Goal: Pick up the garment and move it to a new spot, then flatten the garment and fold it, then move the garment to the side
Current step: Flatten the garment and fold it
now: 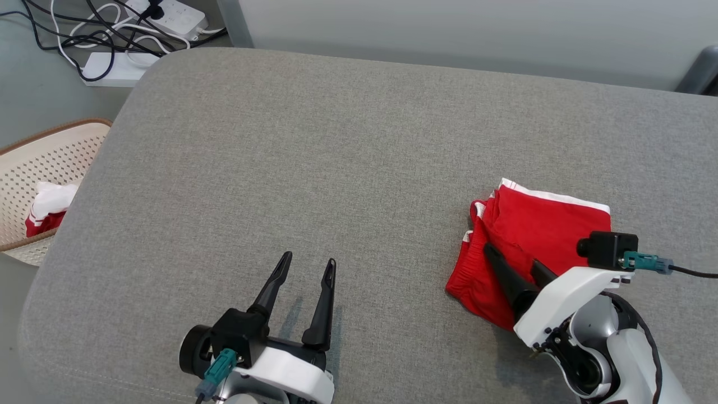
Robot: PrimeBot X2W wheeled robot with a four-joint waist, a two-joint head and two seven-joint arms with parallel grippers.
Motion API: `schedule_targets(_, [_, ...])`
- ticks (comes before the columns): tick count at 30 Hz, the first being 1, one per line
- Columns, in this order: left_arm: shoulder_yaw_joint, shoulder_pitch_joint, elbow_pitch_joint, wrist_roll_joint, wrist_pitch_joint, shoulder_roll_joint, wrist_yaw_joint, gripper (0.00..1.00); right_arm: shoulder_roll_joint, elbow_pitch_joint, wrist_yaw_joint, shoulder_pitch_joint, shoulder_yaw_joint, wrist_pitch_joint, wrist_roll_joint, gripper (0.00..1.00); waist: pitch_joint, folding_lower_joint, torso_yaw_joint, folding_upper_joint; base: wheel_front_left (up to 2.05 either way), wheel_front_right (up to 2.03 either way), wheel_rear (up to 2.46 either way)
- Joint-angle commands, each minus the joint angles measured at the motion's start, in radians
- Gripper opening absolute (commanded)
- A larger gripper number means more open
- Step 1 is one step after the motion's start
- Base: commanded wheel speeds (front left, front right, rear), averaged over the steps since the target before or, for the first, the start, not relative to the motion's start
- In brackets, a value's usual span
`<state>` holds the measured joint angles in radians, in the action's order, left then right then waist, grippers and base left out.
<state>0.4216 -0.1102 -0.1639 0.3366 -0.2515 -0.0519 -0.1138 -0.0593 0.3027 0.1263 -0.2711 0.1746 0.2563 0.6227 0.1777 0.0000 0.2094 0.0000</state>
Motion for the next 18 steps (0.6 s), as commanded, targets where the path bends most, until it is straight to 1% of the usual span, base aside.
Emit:
schedule_targets(1, [-0.034,-0.038,0.023,-0.001,-0.01,-0.002,0.007,1.0,0.009,-0.036,0.004,-0.03,0.034,0.001,0.015,1.0,0.002,0.0,-0.002,0.0,0.0,0.0,0.0])
schedule_targets(11, [-0.044,-0.039,0.02,-0.009,-0.01,0.0,0.007,1.0,0.009,-0.132,0.004,0.014,0.115,0.029,0.084,1.0,-0.003,0.0,-0.022,0.0,0.0,0.0,0.0])
schedule_targets(15, [-0.049,-0.039,0.022,-0.013,-0.01,0.0,0.007,1.0,0.009,-0.187,0.004,0.034,0.13,0.024,0.067,1.0,-0.007,0.0,-0.033,0.0,0.0,0.0,0.0])
schedule_targets(18, [-0.054,-0.036,0.025,-0.016,-0.01,0.0,0.007,1.0,-0.006,-0.239,0.004,0.049,0.141,0.003,0.043,1.0,-0.012,0.0,-0.042,0.0,0.0,0.0,0.0])
